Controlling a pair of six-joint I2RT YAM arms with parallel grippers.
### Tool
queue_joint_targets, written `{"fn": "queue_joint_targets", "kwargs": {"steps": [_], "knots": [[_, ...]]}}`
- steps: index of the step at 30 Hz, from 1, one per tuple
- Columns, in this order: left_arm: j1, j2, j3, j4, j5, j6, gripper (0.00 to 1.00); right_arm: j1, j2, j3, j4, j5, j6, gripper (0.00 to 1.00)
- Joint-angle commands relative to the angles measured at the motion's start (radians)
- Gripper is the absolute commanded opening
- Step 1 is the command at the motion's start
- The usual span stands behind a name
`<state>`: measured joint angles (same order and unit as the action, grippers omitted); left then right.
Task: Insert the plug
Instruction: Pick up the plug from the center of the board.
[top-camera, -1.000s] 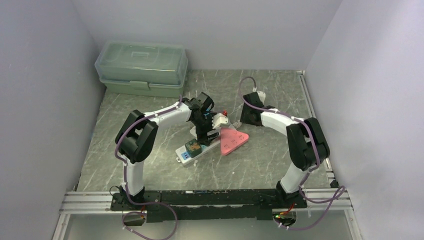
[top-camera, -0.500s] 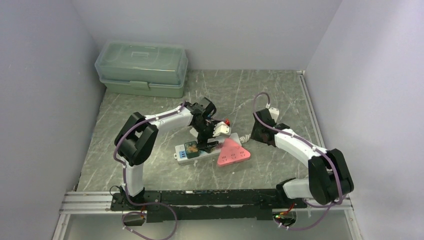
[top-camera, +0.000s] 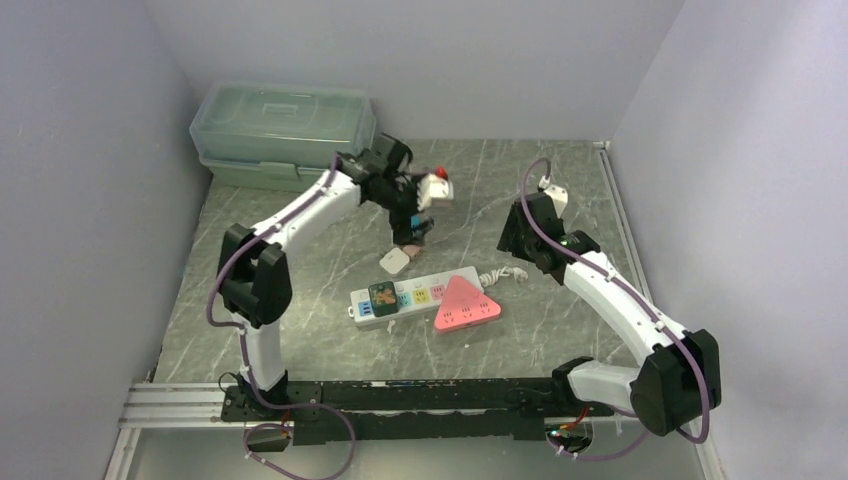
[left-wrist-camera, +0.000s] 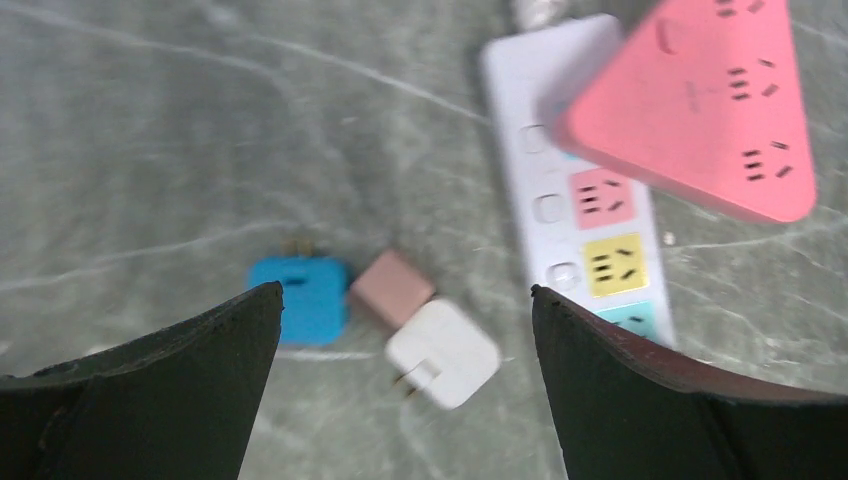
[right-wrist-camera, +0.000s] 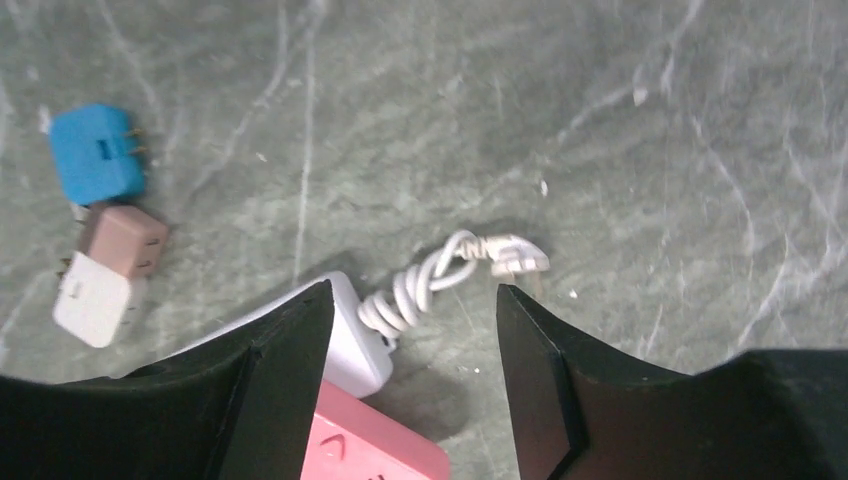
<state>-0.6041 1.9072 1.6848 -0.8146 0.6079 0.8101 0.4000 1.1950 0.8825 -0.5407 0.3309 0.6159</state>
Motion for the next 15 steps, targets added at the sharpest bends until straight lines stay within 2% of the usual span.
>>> {"fn": "queue_joint_targets", "kwargs": {"steps": [1,6,12,15], "knots": [[0.077,-0.059,0.071,-0.043,-0.002,-0.068,1.0,0.003,-0.001,0.084,-0.005,-0.033,-0.037,0.66],[0.14,0.003,0.067,-0.027,-0.075,-0.136,1.0,0.005,0.026,0.099,0.073,-0.088,-0.061,0.81],[0.143,0.074,0.008,-0.023,-0.086,-0.208,1.0,0.014,0.083,0.128,0.133,-0.117,-0.09,0.82],[0.139,0.118,-0.002,-0.016,-0.098,-0.239,0.96,0.017,0.088,0.121,0.149,-0.121,-0.093,0.81]]}}
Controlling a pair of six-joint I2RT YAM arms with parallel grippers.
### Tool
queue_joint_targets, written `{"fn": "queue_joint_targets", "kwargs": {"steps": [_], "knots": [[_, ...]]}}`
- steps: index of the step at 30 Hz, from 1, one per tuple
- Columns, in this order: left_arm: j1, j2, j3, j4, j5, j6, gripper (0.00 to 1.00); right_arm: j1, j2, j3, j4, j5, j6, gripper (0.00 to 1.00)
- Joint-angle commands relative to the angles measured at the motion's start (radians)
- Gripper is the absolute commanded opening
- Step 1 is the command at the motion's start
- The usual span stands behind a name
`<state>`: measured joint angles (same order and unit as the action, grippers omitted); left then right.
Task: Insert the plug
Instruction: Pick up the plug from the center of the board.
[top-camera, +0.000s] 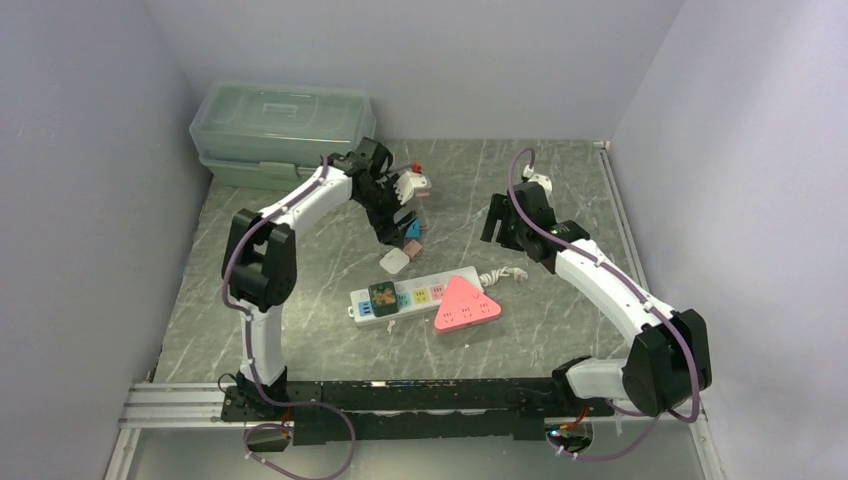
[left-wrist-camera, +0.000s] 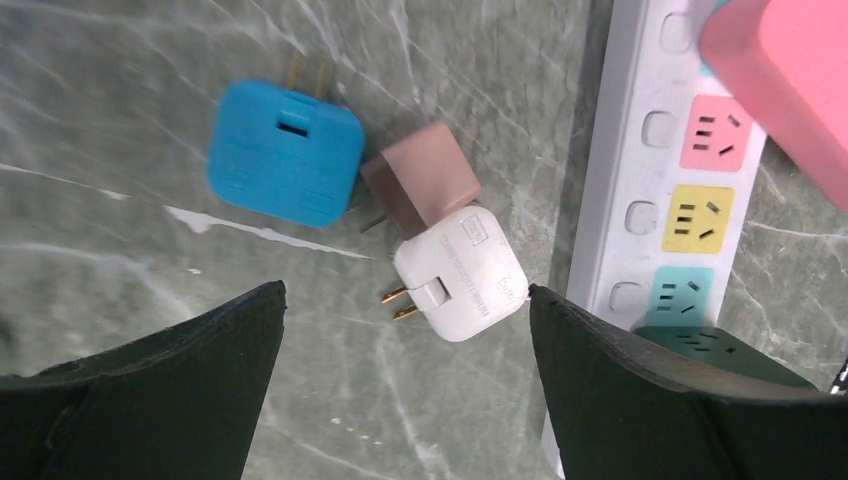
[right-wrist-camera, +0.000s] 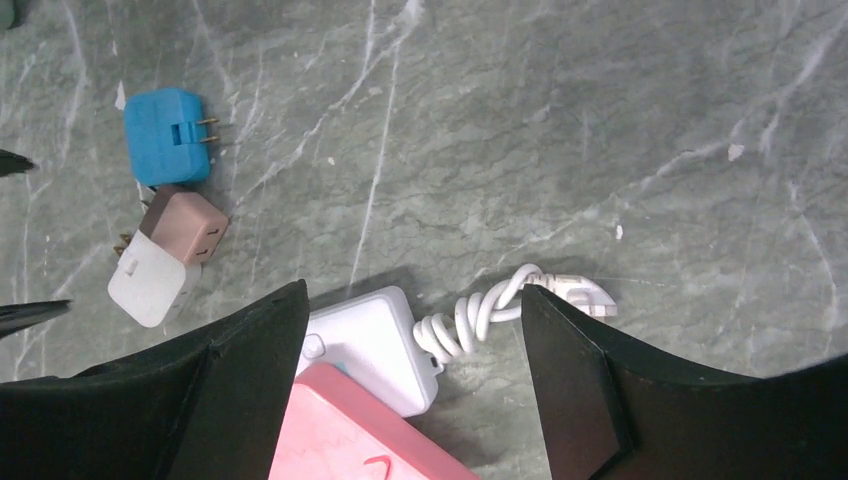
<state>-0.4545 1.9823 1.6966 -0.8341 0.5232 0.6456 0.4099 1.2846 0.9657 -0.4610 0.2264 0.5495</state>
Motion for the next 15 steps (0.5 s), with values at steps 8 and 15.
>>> {"fn": "queue_joint_targets", "kwargs": {"steps": [8,15], "knots": [[-0.032,0.092,-0.039,-0.023,-0.029,-0.039,0.9,0.008,-0.029,-0.051,0.129,-0.064,0.0,0.8],[-0.077,0.116,-0.104,0.045,-0.138,-0.033,0.89,0.007,-0.04,-0.086,0.16,-0.07,0.007,0.78]]}}
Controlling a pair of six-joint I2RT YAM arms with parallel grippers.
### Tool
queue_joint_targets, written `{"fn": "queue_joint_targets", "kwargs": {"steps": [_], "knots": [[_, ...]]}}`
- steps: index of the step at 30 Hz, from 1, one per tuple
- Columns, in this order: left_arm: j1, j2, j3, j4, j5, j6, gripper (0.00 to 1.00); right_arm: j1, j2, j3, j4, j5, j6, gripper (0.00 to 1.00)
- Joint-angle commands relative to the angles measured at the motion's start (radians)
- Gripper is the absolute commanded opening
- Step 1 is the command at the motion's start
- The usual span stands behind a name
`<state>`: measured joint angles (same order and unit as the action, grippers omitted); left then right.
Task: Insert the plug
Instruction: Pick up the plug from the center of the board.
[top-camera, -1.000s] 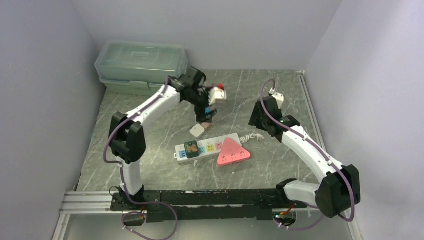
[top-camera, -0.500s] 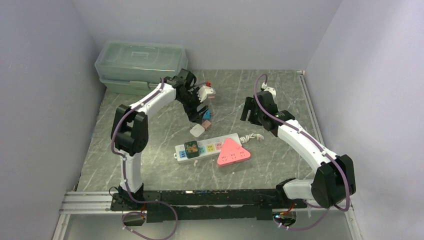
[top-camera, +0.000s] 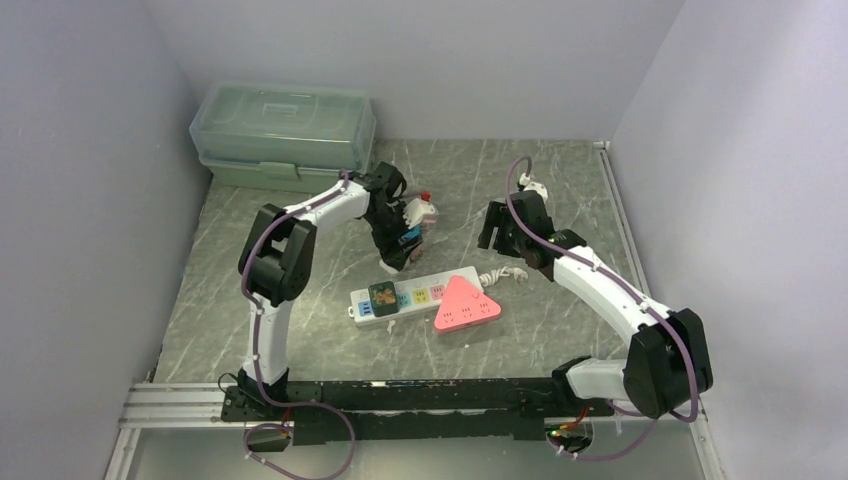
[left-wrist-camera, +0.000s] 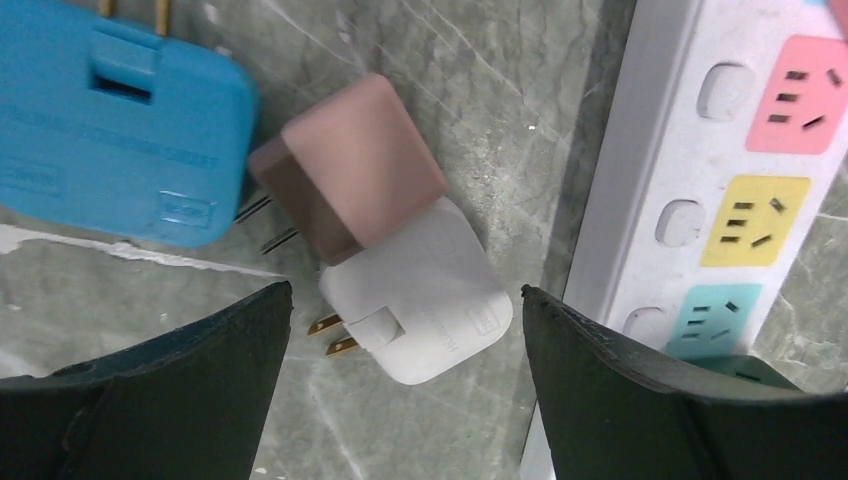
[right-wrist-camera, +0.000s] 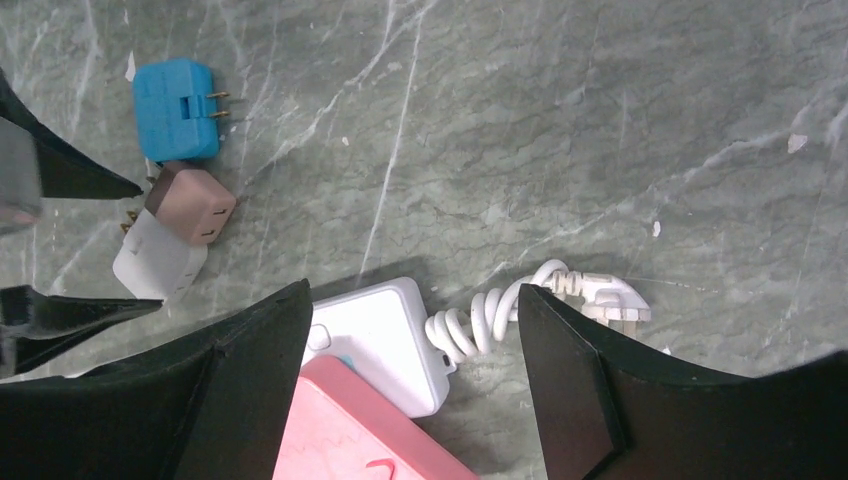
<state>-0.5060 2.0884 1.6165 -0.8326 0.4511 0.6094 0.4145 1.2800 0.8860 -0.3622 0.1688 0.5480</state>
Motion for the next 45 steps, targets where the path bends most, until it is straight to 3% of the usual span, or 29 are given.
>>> {"fn": "queue_joint_targets", "kwargs": {"steps": [1,6,18,27,33,45], "knots": [[-0.028,0.013,-0.027,0.052,-0.074,0.007,0.89,0.003,-0.038,-0.008,0.064,-0.014,0.007,0.78],[-0.039,0.027,-0.034,0.118,-0.114,0.001,0.87,0.004,-0.049,-0.022,0.07,-0.011,0.012,0.76],[-0.053,0.121,0.124,0.074,-0.046,-0.02,0.83,0.004,-0.076,-0.052,0.066,-0.005,0.022,0.73],[-0.074,0.13,0.154,0.057,-0.018,0.021,0.64,0.004,-0.069,-0.072,0.078,-0.004,0.029,0.71],[-0.075,0.124,0.151,0.032,-0.005,0.054,0.6,0.004,-0.065,-0.079,0.086,-0.008,0.03,0.7],[-0.075,0.059,0.169,0.034,0.015,0.077,0.26,0.004,-0.066,-0.053,0.097,-0.068,0.036,0.71]]}}
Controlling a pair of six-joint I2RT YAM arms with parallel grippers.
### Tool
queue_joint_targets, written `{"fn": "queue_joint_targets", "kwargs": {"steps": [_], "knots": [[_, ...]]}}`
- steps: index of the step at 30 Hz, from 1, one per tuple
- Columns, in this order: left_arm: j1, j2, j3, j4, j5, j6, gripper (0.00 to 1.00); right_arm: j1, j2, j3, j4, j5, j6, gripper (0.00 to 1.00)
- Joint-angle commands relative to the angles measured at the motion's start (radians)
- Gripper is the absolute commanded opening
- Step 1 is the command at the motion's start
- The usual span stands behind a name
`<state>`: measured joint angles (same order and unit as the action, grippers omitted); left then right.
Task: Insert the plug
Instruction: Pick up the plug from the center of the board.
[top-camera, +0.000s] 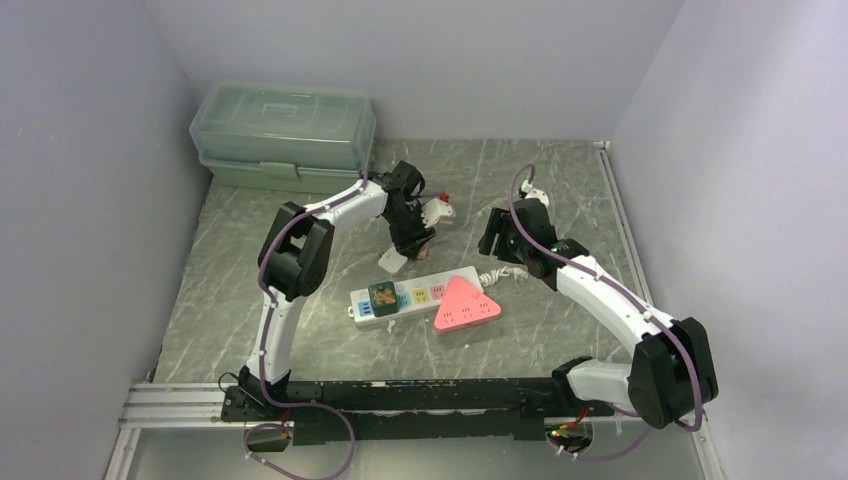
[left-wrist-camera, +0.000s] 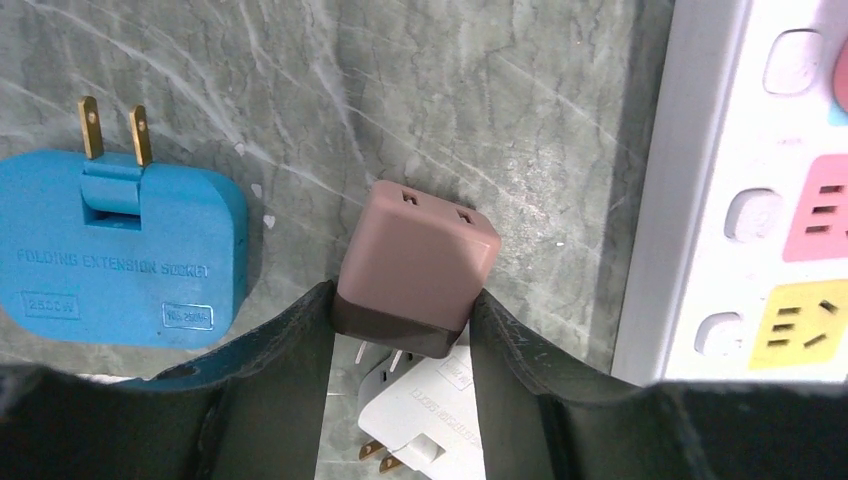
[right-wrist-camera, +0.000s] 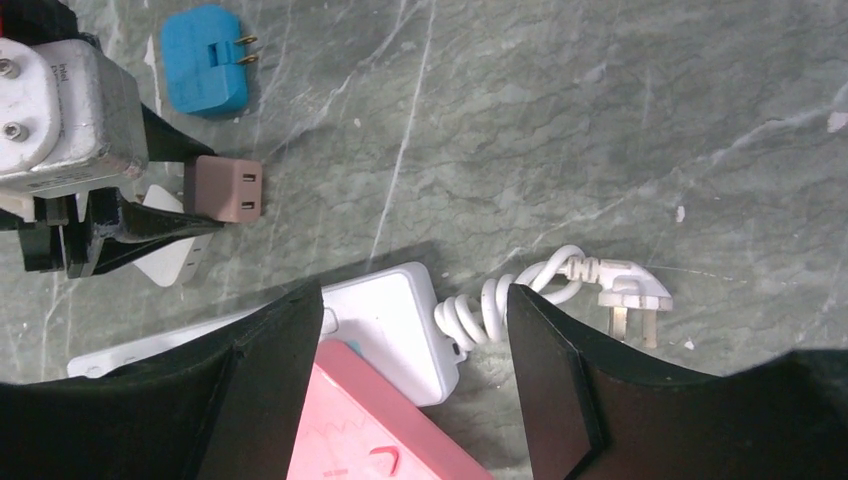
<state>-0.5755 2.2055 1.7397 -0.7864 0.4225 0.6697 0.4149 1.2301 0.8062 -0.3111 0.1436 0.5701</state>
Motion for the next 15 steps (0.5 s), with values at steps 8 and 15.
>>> {"fn": "queue_joint_targets", "kwargs": {"steps": [8,15], "knots": [[0.009,-0.228,0.124,-0.073,0.135,0.058,0.0,-0.006,-0.048,0.099,0.092,-0.192,0.06,0.76],[0.007,-0.425,0.051,-0.057,0.202,0.102,0.0,-0.016,-0.082,0.105,0.241,-0.39,0.165,0.8]]}}
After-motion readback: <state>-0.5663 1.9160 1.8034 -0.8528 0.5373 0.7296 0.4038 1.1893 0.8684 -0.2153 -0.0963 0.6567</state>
